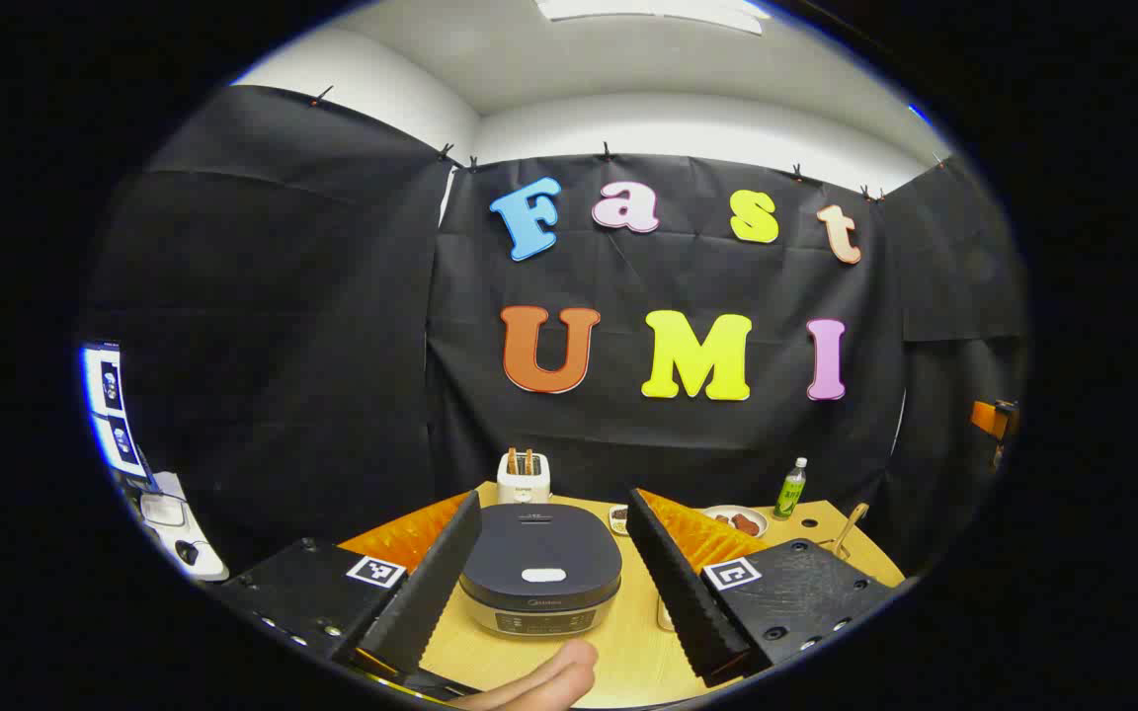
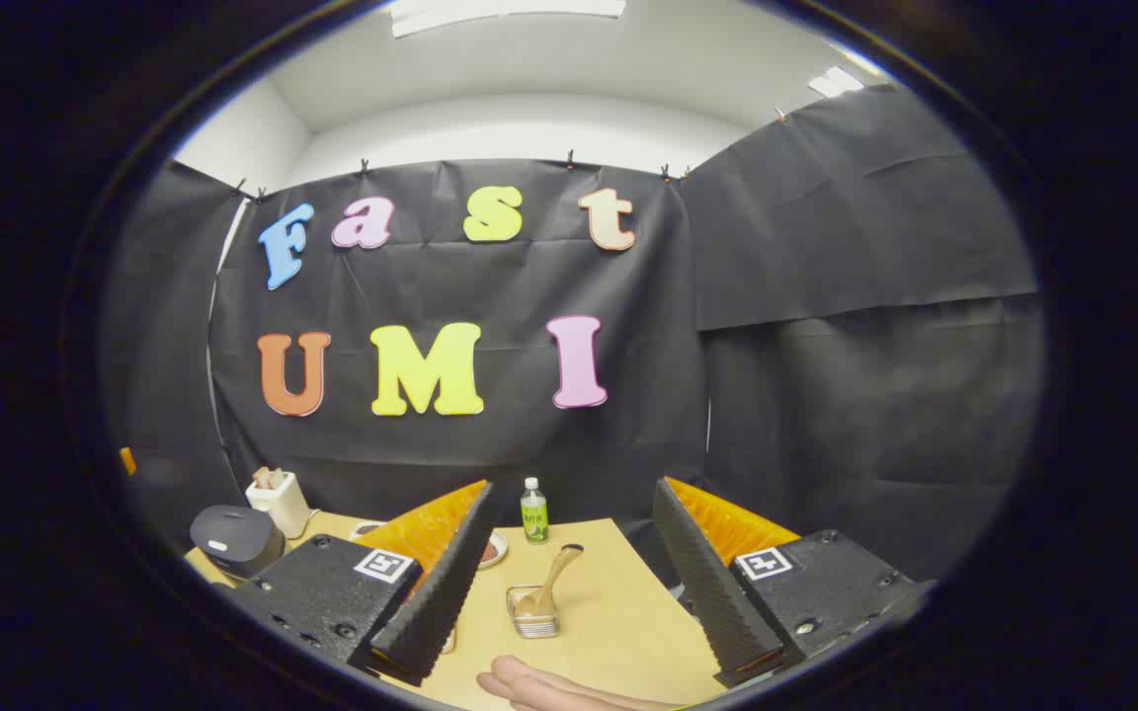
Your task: Close the left gripper, press the button to open the rice cooker; take a wooden spoon from the chopstick holder with the right hand, scoop a spoonful of rice and pour it into the rice cooker, then put the wooden spoon back into the chopstick holder.
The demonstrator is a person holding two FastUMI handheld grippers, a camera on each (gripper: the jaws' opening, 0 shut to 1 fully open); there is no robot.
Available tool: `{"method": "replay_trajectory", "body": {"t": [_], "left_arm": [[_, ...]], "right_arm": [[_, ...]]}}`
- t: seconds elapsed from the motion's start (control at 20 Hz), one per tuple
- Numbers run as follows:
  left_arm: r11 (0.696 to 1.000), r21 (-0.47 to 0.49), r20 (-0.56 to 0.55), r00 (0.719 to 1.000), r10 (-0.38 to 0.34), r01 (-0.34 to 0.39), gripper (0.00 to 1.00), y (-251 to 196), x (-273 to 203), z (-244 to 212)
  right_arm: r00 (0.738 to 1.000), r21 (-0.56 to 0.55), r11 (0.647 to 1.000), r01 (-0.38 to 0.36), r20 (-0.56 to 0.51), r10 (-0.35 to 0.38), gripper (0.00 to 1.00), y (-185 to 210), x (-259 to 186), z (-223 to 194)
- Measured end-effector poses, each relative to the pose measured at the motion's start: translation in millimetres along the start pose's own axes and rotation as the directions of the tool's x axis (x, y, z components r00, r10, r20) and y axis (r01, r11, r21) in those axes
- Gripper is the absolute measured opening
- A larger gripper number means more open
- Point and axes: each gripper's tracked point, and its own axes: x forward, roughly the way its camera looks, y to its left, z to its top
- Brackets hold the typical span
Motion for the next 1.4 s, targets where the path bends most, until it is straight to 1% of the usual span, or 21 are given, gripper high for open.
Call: {"method": "replay_trajectory", "body": {"t": [0.05, 0.1, 0.2, 0.25, 0.35, 0.5, 0.65, 0.9, 1.25, 1.4], "left_arm": [[0.999, 0.009, 0.012, 0.999, -0.031, 0.031, 0.94, -9.3, -2.8, 1.3], [0.999, 0.019, 0.017, 0.999, -0.045, 0.045, 0.94, -14.9, -6.0, 1.5], [0.998, 0.035, -0.012, 0.999, -0.052, 0.052, 0.94, -21.4, -8.8, -6.2], [0.997, 0.038, -0.026, 0.997, -0.070, 0.071, 0.94, -29.4, -8.8, -8.2], [0.994, 0.055, -0.013, 0.995, -0.098, 0.099, 0.94, -42.0, -7.9, -3.1], [0.992, 0.056, -0.042, 0.993, -0.107, 0.109, 0.94, -46.2, -5.0, -13.1], [0.993, 0.072, -0.052, 0.995, -0.086, 0.090, 0.94, -43.4, 3.1, -16.6], [0.992, 0.059, -0.077, 0.992, -0.103, 0.107, 0.94, -47.9, 8.9, -23.0], [0.990, 0.065, -0.064, 0.991, -0.118, 0.122, 0.94, -52.6, 2.1, -18.4], [0.991, 0.059, -0.068, 0.990, -0.120, 0.124, 0.94, -52.5, 2.1, -21.9]], "right_arm": [[1.000, -0.002, 1.000, -0.006, 0.005, 0.006, 1.00, 0.1, -0.9, 0.4], [1.000, 0.000, 1.000, 0.002, 0.011, -0.002, 1.00, -4.2, -0.6, 0.5], [1.000, 0.011, 1.000, 0.003, 0.000, -0.003, 1.00, -6.5, 0.7, -6.4], [1.000, 0.016, 1.000, 0.005, -0.012, -0.005, 1.00, -7.6, 1.7, -10.3], [1.000, 0.027, 1.000, 0.008, -0.027, -0.008, 1.00, -11.1, 4.3, -16.6], [0.997, 0.035, 0.999, 0.021, -0.070, -0.019, 1.00, -16.9, 4.4, -30.2], [0.996, 0.029, 0.999, 0.014, -0.093, -0.011, 1.00, -18.1, 3.2, -38.1], [0.995, 0.017, 1.000, 0.014, -0.104, -0.012, 1.00, -24.5, 3.8, -42.1], [0.996, -0.014, 1.000, 0.004, -0.088, -0.005, 1.00, -22.6, -4.1, -36.7], [0.996, -0.020, 1.000, 0.012, -0.087, -0.014, 1.00, -22.4, -6.0, -34.7]]}}
